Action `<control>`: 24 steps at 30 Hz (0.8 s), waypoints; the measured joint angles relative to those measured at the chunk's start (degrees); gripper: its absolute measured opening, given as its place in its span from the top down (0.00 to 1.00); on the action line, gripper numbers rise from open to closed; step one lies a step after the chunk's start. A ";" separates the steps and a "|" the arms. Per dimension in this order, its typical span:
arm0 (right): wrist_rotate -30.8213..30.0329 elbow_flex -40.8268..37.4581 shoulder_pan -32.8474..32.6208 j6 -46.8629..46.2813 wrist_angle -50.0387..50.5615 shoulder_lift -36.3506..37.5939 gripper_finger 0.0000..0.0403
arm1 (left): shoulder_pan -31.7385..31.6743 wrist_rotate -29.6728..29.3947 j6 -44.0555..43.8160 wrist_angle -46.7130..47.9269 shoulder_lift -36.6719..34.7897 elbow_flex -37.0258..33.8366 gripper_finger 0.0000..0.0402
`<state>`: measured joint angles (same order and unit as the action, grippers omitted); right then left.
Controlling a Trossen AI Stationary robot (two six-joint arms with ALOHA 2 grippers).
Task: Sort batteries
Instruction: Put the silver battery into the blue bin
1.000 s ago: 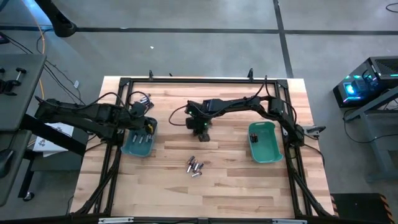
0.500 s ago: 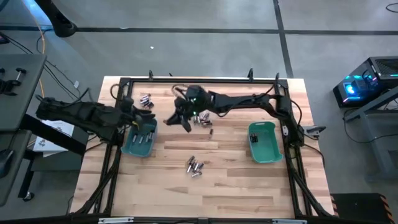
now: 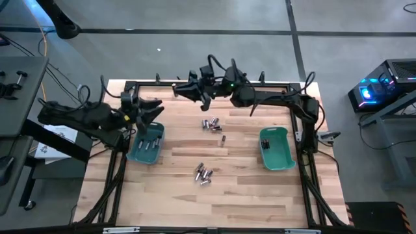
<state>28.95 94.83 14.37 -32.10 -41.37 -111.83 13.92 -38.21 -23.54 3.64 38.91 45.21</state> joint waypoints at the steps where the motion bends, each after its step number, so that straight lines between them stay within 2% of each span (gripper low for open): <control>1: 0.02 0.02 0.00 -0.12 -0.74 0.02 0.95 | -0.22 0.07 2.15 -2.25 0.81 0.00 0.54; 5: 0.00 0.02 -0.78 -0.68 -0.09 -0.04 0.95 | -1.29 1.00 8.43 -9.35 4.47 -0.02 0.53; 15: -0.02 0.02 -3.26 2.02 1.81 -0.09 0.95 | -2.72 1.78 8.81 -16.64 9.76 -0.01 0.44; 24: -0.45 0.02 -3.56 2.46 2.16 -0.15 0.95 | -2.70 3.45 8.66 -17.34 10.24 -0.02 0.55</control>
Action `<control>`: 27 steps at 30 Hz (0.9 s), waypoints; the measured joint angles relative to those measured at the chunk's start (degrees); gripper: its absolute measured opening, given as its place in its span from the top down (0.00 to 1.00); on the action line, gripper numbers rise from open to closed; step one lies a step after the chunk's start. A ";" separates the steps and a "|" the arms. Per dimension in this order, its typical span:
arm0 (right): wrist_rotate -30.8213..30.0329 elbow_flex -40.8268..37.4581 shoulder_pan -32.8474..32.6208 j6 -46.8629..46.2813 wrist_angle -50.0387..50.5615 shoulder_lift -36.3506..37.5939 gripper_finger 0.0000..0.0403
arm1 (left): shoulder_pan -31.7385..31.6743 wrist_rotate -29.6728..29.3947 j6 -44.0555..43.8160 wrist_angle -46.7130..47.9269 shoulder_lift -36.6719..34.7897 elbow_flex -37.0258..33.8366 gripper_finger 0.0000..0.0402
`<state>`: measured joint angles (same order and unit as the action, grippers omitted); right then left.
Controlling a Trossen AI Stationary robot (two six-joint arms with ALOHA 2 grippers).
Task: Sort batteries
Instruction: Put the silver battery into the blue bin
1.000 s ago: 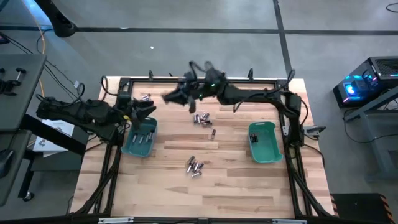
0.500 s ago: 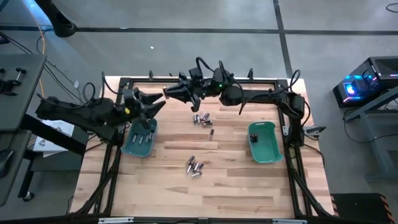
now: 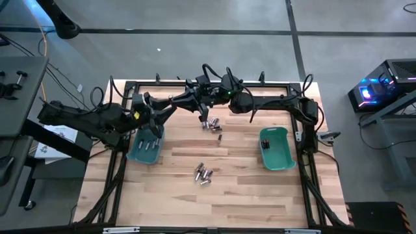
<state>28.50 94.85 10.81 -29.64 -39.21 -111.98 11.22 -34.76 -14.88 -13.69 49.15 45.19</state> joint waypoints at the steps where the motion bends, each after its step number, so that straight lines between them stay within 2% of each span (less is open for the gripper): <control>1: -0.08 0.00 0.00 0.03 0.04 0.00 0.95 | 0.00 0.05 -0.01 -0.03 0.00 0.00 0.57; 16: -1.41 0.00 -0.09 0.10 0.84 0.00 0.95 | 0.00 1.46 -0.01 -0.44 -0.02 0.00 0.91; 20: -1.41 0.00 -0.29 0.10 0.80 0.00 0.94 | 0.00 2.36 0.01 -0.70 -0.04 0.00 0.92; 27: -1.38 0.00 -0.76 -0.01 1.74 0.01 0.79 | 0.09 3.73 0.62 -0.21 -0.02 -0.04 0.92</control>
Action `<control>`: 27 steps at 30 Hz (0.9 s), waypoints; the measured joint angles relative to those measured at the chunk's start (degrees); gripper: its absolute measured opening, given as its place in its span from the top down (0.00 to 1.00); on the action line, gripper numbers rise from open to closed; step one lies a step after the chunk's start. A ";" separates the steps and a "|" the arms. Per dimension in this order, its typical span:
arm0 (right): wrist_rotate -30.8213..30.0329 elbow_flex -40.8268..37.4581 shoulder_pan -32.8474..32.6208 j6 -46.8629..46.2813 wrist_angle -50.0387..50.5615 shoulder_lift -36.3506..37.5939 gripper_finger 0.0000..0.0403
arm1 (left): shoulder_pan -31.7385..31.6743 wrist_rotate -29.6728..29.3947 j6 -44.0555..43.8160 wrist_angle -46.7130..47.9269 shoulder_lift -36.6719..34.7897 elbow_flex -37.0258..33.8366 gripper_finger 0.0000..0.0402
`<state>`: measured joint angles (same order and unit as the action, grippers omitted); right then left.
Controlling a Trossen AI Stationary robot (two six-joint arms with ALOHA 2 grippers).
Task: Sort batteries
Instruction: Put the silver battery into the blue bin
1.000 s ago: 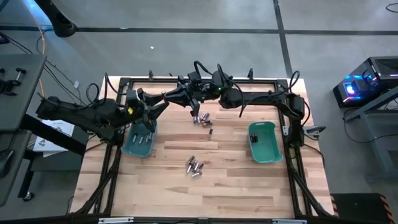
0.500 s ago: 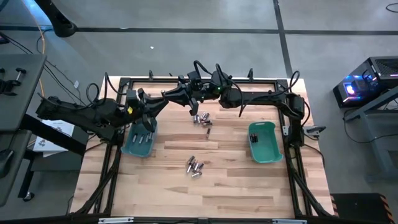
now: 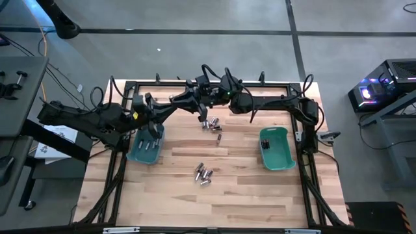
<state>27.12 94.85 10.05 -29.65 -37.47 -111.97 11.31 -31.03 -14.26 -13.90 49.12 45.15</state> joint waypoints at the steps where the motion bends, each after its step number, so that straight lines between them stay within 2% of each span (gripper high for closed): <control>1: 0.21 0.00 -0.10 -0.02 0.16 0.01 0.78 | 0.00 0.64 -0.01 0.32 0.00 0.00 0.92; 9: 0.53 0.00 -0.51 -3.34 0.60 -0.01 0.66 | 1.43 1.08 -1.20 6.06 -0.02 0.00 0.92; 16: 2.23 0.00 1.87 -3.57 -2.02 0.46 0.50 | 3.32 0.56 -8.00 18.58 -0.39 0.00 0.92; 21: 5.10 0.00 4.18 -6.23 -1.25 3.05 0.49 | 4.42 -2.39 -20.05 38.42 -0.85 3.26 0.92; 27: 7.25 0.00 5.35 -6.11 3.00 5.24 0.48 | 4.46 -1.10 -41.90 68.79 0.25 10.49 0.92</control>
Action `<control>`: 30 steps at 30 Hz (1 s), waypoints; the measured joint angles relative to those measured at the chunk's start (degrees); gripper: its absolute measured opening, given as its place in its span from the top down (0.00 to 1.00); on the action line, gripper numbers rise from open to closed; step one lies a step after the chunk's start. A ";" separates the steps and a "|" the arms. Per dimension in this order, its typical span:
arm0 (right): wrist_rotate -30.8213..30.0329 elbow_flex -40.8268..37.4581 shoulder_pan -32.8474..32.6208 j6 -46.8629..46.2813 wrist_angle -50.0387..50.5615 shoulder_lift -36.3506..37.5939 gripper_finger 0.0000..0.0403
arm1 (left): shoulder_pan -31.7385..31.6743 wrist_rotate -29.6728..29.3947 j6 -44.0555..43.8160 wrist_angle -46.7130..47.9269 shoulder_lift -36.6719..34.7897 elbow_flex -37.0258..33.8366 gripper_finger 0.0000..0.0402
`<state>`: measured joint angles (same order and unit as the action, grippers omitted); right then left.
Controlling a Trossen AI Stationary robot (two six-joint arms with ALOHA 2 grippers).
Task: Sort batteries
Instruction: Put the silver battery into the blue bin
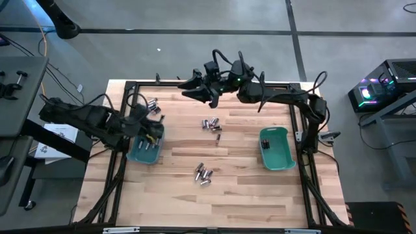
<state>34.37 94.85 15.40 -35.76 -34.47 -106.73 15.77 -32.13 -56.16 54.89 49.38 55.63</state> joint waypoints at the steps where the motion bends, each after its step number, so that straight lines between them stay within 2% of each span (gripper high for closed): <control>1: 0.02 0.00 0.00 0.03 0.82 0.16 0.48 | 0.00 1.43 -4.44 4.06 0.34 0.62 0.92; 4: 0.06 0.00 0.00 0.16 2.91 0.23 0.48 | 0.00 7.64 -17.68 14.10 1.84 0.58 0.92; 8: 0.00 0.00 -0.17 2.44 8.68 0.23 0.48 | 0.37 18.37 -24.51 19.94 5.43 -1.32 0.92; 13: -0.04 0.00 -0.23 3.21 12.91 0.23 0.48 | 0.48 29.50 -27.44 15.48 7.59 -7.50 0.92; 17: -0.04 0.00 -0.30 3.23 13.35 0.23 0.48 | -0.37 34.61 -29.71 8.64 6.90 -13.75 0.92; 22: -0.06 0.00 -0.44 3.21 13.46 0.23 0.48 | -2.25 36.65 -30.73 4.87 6.59 -19.19 0.92; 30: -0.07 0.00 -0.44 3.20 13.68 0.23 0.48 | -6.74 36.53 -31.26 3.29 7.34 -22.85 0.91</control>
<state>34.30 94.85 14.96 -32.56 -20.80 -106.50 9.03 4.40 -87.43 58.17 56.71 32.78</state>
